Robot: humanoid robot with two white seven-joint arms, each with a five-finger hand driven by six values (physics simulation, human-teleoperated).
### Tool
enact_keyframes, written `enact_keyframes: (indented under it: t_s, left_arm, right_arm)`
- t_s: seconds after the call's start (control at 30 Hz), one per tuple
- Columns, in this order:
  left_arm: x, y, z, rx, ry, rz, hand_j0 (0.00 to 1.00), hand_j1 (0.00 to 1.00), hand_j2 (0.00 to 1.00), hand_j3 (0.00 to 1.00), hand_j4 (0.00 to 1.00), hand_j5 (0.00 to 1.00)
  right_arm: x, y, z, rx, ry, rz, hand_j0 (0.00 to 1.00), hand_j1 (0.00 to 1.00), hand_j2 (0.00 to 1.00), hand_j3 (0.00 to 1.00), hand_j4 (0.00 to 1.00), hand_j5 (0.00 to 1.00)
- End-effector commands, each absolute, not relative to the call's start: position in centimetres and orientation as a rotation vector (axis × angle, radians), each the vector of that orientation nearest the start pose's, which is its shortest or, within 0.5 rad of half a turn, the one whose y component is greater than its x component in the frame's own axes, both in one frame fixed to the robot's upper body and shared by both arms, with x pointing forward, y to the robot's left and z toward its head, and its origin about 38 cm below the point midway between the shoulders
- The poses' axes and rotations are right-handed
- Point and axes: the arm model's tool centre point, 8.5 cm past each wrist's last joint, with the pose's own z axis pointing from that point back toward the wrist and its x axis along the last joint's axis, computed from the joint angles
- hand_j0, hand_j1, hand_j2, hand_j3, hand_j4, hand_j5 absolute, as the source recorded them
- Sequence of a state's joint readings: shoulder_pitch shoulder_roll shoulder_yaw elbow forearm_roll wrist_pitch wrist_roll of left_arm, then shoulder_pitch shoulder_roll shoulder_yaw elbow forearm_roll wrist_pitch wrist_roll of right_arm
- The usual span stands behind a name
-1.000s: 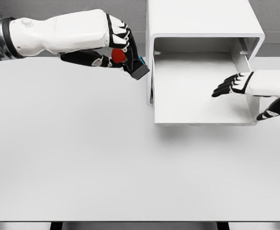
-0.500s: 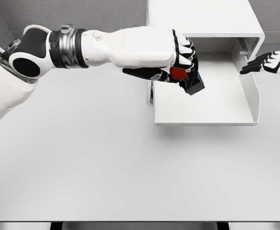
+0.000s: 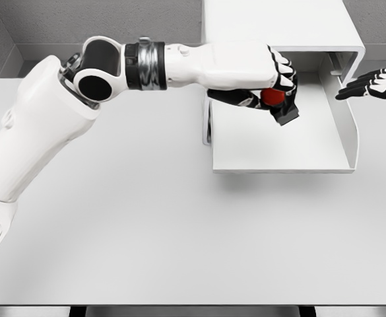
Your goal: Slide open multi-storey tabletop storage cabinets and put open load switch and slide close multi-storey tabletop storage cabinets
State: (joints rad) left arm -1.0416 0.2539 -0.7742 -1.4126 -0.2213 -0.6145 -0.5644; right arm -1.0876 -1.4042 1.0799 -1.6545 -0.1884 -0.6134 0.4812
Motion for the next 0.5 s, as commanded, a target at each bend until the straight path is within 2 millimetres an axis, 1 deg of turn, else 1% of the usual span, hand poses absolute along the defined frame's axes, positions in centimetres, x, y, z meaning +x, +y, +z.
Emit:
enact_keyframes:
  t_s: [0.0,0.03,0.1,0.3,0.47]
  left_arm:
    - [44.2,2.5,34.3,0.028,2.28,2.309,0.43,0.43,0.43,0.43,0.43,0.43]
    - [44.1,2.2,34.3,0.022,2.273,2.307,0.43,0.43,0.43,0.43,0.43,0.43]
    - [44.6,2.3,33.9,0.009,2.273,2.33,0.43,0.43,0.43,0.43,0.43,0.43]
    - [46.8,3.4,32.1,-0.056,2.278,2.433,0.44,0.44,0.44,0.44,0.44,0.44]
    - [46.9,2.9,31.9,-0.052,2.275,2.438,0.44,0.44,0.44,0.44,0.44,0.44]
  right_arm:
    - [36.7,-39.5,36.0,-0.373,-1.428,1.979,1.0,1.0,1.0,1.0,1.0,1.0]
    - [36.7,-39.5,36.1,-0.375,-1.428,1.98,1.0,1.0,1.0,1.0,1.0,1.0]
    - [36.7,-39.6,36.1,-0.386,-1.418,1.991,1.0,1.0,1.0,1.0,1.0,1.0]
    - [36.8,-39.5,36.0,-0.387,-1.42,1.993,1.0,1.0,1.0,1.0,1.0,1.0]
    - [36.8,-39.5,36.0,-0.388,-1.418,1.993,1.0,1.0,1.0,1.0,1.0,1.0]
